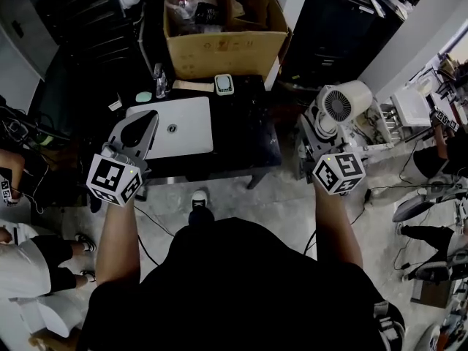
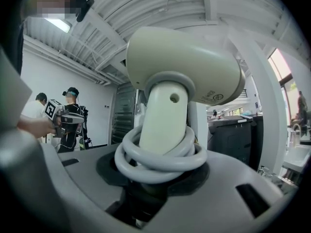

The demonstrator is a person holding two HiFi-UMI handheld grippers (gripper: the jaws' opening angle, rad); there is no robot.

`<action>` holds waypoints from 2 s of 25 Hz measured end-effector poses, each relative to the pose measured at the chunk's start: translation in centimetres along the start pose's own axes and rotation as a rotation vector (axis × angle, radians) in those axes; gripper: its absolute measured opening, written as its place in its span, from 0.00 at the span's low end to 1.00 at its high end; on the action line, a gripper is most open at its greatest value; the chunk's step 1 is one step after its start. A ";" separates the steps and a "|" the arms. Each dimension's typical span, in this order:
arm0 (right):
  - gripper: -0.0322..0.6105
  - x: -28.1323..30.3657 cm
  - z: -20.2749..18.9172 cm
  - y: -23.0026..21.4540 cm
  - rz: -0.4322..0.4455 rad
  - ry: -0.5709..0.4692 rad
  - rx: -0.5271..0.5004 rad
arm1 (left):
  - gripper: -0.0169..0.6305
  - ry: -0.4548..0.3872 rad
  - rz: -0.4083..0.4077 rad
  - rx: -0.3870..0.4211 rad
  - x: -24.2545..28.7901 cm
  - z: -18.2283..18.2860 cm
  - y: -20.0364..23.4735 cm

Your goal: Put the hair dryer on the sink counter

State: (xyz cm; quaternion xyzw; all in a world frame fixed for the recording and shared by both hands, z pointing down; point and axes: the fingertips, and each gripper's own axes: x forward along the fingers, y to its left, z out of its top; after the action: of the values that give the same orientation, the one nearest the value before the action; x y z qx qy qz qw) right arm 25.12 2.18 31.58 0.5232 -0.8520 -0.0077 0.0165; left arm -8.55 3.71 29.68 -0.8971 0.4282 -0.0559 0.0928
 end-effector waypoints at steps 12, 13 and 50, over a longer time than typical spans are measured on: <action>0.32 9.4 -0.9 -1.9 -0.058 0.036 0.015 | 0.05 -0.014 -0.075 -0.010 7.8 -2.3 8.3; 0.32 10.4 -0.9 -1.9 -0.060 0.036 0.022 | 0.05 -0.014 -0.080 -0.011 8.3 -2.6 9.0; 0.32 27.7 -4.4 -2.7 -0.282 0.189 -0.005 | 0.05 -0.040 -0.358 -0.110 22.1 -9.8 20.5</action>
State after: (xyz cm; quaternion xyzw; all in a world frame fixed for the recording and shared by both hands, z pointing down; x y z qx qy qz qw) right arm 15.20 -23.77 36.41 0.6359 -0.7648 0.0370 0.0967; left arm -11.99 -27.23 35.33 -0.9637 0.2621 -0.0303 0.0404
